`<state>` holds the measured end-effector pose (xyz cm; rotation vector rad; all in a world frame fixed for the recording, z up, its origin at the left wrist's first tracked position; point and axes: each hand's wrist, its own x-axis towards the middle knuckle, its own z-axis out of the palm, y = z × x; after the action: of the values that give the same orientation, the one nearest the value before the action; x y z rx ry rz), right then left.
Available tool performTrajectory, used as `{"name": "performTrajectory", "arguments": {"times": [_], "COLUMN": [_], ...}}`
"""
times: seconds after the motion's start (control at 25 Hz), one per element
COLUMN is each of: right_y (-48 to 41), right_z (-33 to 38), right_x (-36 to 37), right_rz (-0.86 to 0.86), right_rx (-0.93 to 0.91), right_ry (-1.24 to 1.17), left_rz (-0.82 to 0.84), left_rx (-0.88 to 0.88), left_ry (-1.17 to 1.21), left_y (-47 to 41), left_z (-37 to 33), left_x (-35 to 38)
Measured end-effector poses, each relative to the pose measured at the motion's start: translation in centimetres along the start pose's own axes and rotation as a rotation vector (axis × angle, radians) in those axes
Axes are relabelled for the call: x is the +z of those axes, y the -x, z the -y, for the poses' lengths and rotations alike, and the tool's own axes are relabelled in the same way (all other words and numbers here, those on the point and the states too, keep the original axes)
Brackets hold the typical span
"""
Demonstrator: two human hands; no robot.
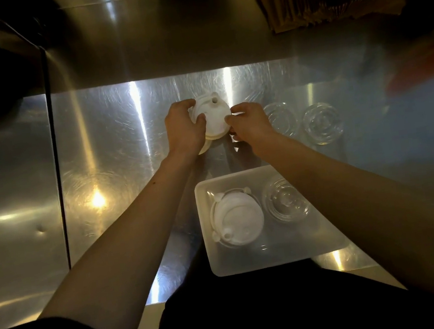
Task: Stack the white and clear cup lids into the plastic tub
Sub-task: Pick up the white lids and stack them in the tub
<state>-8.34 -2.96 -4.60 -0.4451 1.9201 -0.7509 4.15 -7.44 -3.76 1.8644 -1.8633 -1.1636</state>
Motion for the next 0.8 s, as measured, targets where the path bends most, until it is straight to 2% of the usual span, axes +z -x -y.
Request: {"name": "performTrajectory", "arguments": {"times": [0.32,0.48,0.8], "right_y": [-0.4,-0.4,1.9], "right_z": [-0.2,-0.3,-0.2], "right_x": [0.6,0.6,-1.4], "right_rz": [-0.013,-0.029,-0.057], "right_rx": [0.011,0.010,-0.152], "right_ry": [-0.057,-0.120,-0.122], "left_rz": [0.011,-0.033,-0.011], "left_rx": [-0.018,-0.061,-0.159], "left_ry": [0.042,0.144,0.351], "left_y": [-0.3,0.0,2.8], "left_z": [0.0,-0.3,-1.3], "left_x": [-0.4,-0.7,-1.4]}}
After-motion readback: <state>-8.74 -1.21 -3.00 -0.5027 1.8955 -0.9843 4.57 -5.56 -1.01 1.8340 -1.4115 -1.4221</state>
